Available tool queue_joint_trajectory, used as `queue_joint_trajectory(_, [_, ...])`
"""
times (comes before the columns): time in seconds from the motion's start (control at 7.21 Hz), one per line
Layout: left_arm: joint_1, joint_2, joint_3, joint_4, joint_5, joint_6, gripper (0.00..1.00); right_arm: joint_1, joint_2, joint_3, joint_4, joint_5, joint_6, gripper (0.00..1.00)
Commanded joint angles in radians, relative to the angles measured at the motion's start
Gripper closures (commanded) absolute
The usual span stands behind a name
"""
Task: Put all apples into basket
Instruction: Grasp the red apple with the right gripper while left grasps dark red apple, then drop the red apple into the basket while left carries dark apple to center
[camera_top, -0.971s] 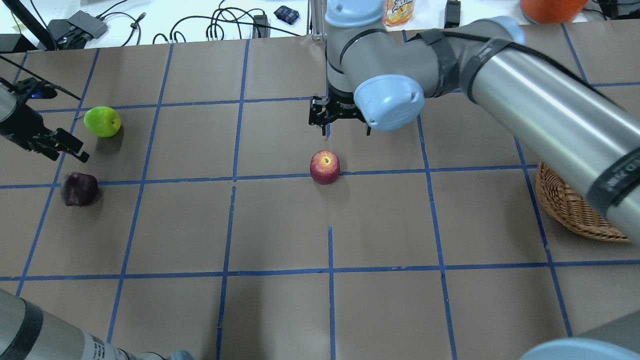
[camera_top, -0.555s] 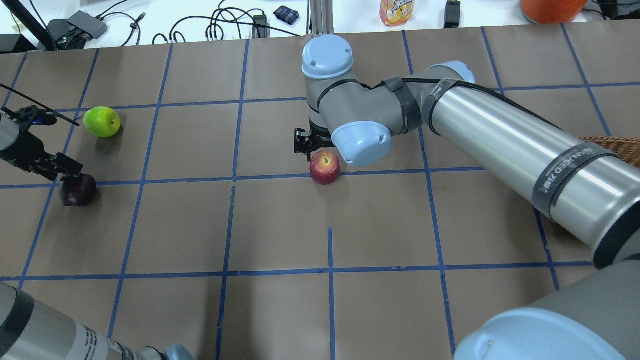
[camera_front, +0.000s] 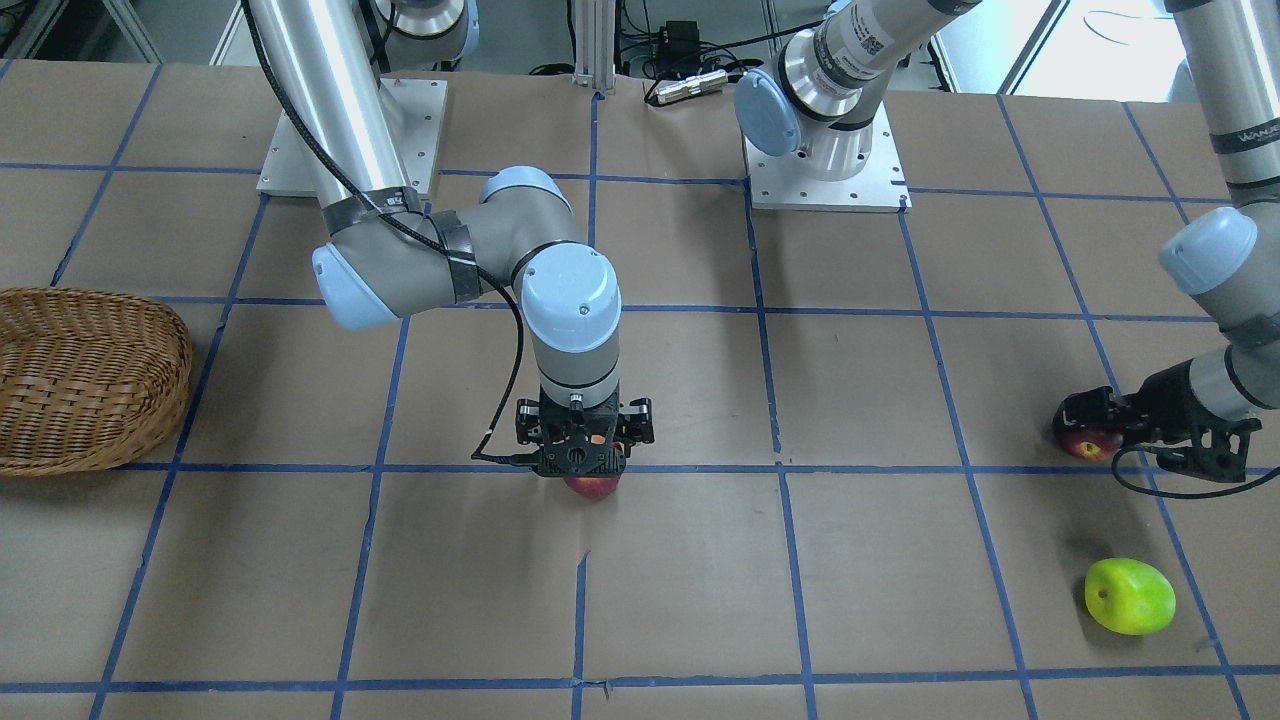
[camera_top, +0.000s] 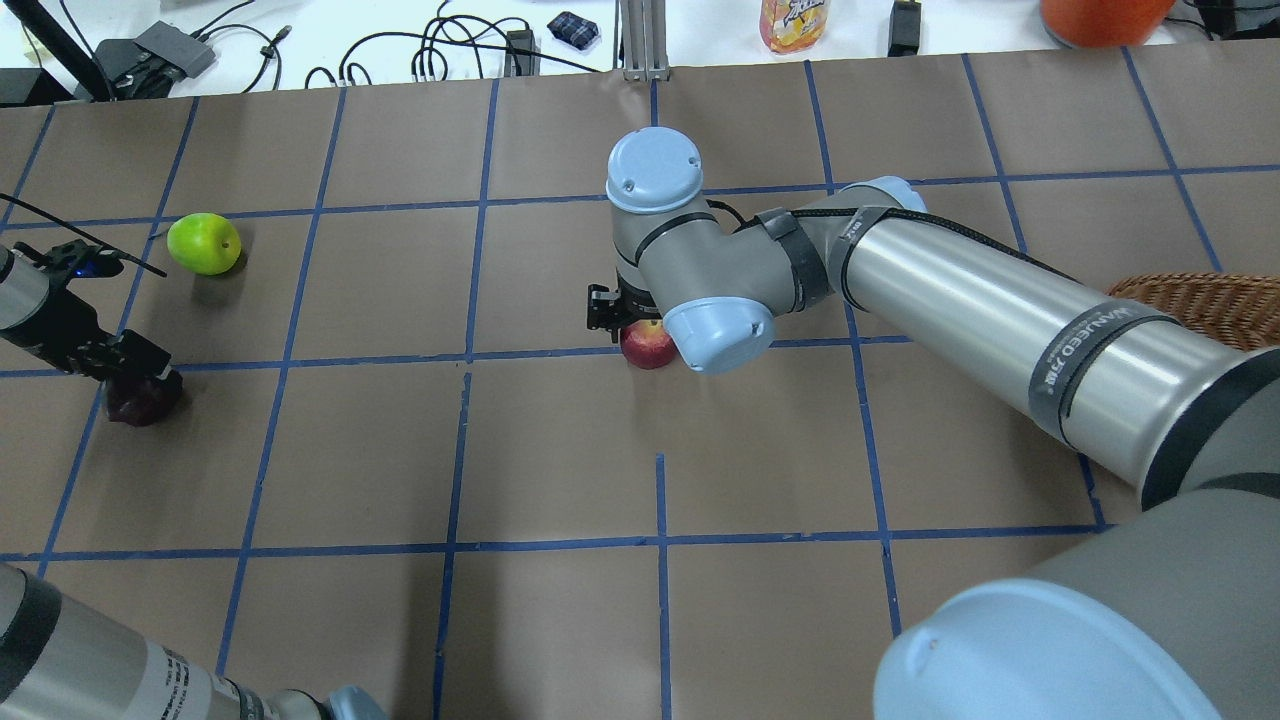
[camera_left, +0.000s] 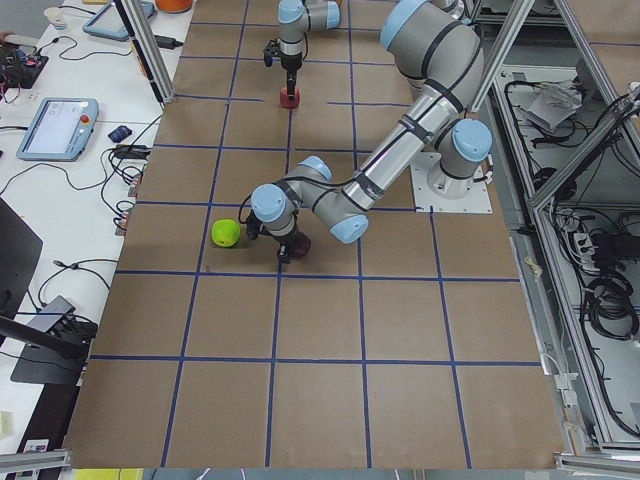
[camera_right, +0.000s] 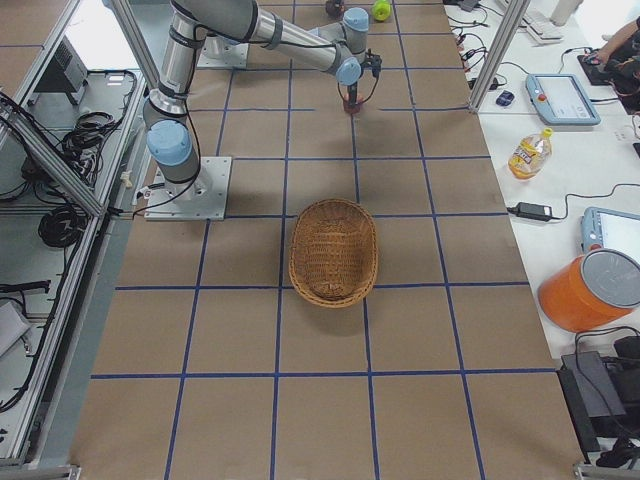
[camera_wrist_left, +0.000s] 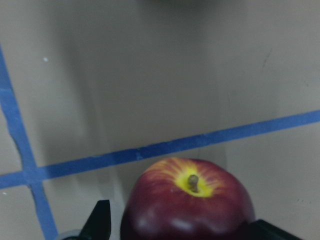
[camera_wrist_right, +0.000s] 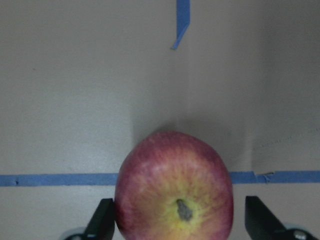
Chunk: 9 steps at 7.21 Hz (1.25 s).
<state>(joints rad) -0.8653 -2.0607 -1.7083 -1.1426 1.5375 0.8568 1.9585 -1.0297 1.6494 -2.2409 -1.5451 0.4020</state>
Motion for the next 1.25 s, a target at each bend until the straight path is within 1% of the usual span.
queue_joint_trajectory(0.0, [0.0,0.001,-0.003,0.001,-0.011,0.01,0.0,0.0,0.016,0.0,-0.02,0.0,-0.012,0.32])
queue_joint_trajectory(0.14, [0.006,-0.019,-0.017,0.003,-0.013,0.014,0.0,0.0,0.011,-0.002,-0.02,-0.001,-0.029,0.53])
queue_joint_trajectory(0.28, [0.006,-0.019,-0.024,0.01,-0.007,0.018,0.4,-0.003,0.0,-0.022,-0.016,0.003,-0.032,0.63])
queue_joint_trajectory(0.42, [0.006,-0.015,-0.019,0.011,-0.011,0.016,0.97,-0.03,-0.041,-0.04,0.004,0.0,-0.041,0.65])
queue_joint_trajectory(0.55, [-0.01,0.017,0.001,0.003,-0.005,0.004,1.0,-0.09,-0.096,-0.04,0.035,-0.004,-0.11,0.66])
queue_joint_trajectory(0.69, [-0.05,0.037,0.043,-0.047,-0.032,-0.048,1.0,-0.196,-0.162,-0.03,0.112,-0.001,-0.224,0.66])
queue_joint_trajectory(0.83, [-0.183,0.078,0.103,-0.165,-0.099,-0.206,1.0,-0.314,-0.226,-0.027,0.201,-0.003,-0.396,0.66])
queue_joint_trajectory(0.97, [-0.322,0.1,0.128,-0.233,-0.135,-0.375,1.0,-0.429,-0.274,-0.025,0.258,-0.007,-0.546,0.65])
queue_joint_trajectory(1.11, [-0.445,0.114,0.124,-0.235,-0.21,-0.62,1.0,-0.572,-0.288,-0.025,0.308,-0.03,-0.703,0.65])
